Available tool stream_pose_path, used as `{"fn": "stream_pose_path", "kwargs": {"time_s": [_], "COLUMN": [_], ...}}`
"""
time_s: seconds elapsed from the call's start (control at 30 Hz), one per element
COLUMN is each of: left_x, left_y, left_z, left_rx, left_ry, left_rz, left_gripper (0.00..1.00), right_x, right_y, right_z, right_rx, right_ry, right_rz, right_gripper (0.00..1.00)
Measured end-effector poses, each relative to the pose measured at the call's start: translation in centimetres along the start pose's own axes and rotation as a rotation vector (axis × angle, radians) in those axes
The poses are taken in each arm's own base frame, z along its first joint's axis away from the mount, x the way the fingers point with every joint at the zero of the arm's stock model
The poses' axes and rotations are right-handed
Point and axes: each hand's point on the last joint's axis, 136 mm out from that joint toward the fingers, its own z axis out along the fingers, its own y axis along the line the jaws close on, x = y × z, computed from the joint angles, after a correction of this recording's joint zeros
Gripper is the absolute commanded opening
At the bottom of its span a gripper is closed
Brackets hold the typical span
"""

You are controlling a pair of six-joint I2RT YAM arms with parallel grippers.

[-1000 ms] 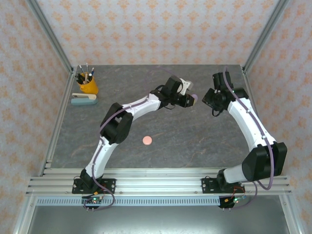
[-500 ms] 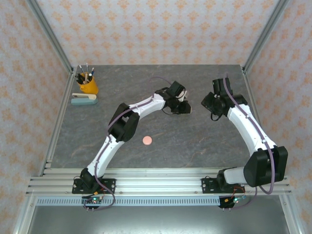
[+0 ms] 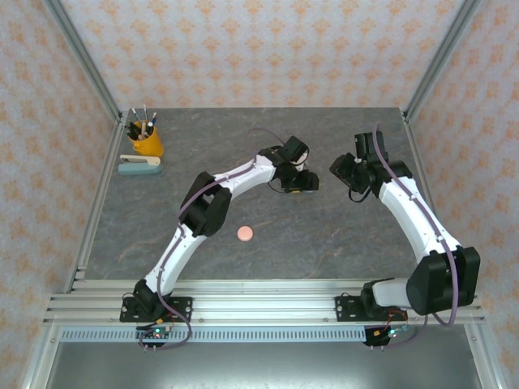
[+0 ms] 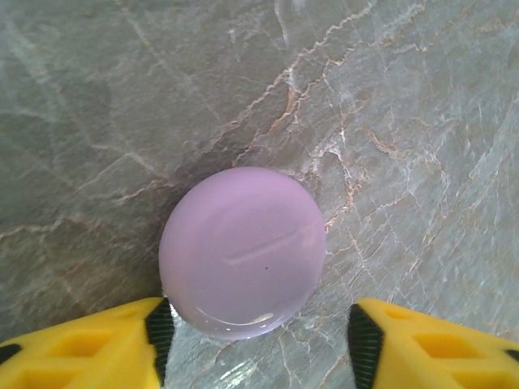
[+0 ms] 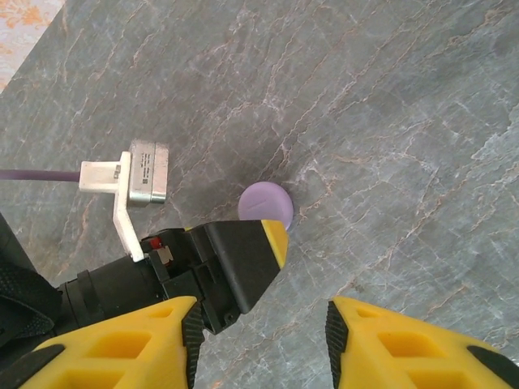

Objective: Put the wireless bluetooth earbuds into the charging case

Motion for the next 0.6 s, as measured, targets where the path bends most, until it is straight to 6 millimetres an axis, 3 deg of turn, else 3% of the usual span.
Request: {"fn": "stream_pose_path", "kwargs": {"time_s": [0.17,0.3,0.47,0.6], "left_x": [-0.5,-1.2,-2.4,-1.7], "left_y": [1.2,2.0,1.5,1.9], "left_z": [-1.9,-5.7,-14.3,-21.3], "left_rx": [-0.066,-0.122,-0.173,-0.222], "left_ry": [-0.038,-0.097,-0.252,-0.381], "left_rz": [0.000,0.006,0.040,0.065], "left_gripper": [0.84,0.88,0.90,0.99], "right_x": [0.3,0.5,1.4,3.9], "right_y": [0.2,0.4,1.1,2.6], "right_z": [0.0,-0.2,-0.2,0.4], "right_rx": [-0.015,-0.025,-0.047,-0.053], "right_ry": [0.018,0.023,0.051,0.102], "right_rz": [0.006,0.007,-0.022,-0.097], "right_gripper": [0.53,0.56,0.57,0.59]}}
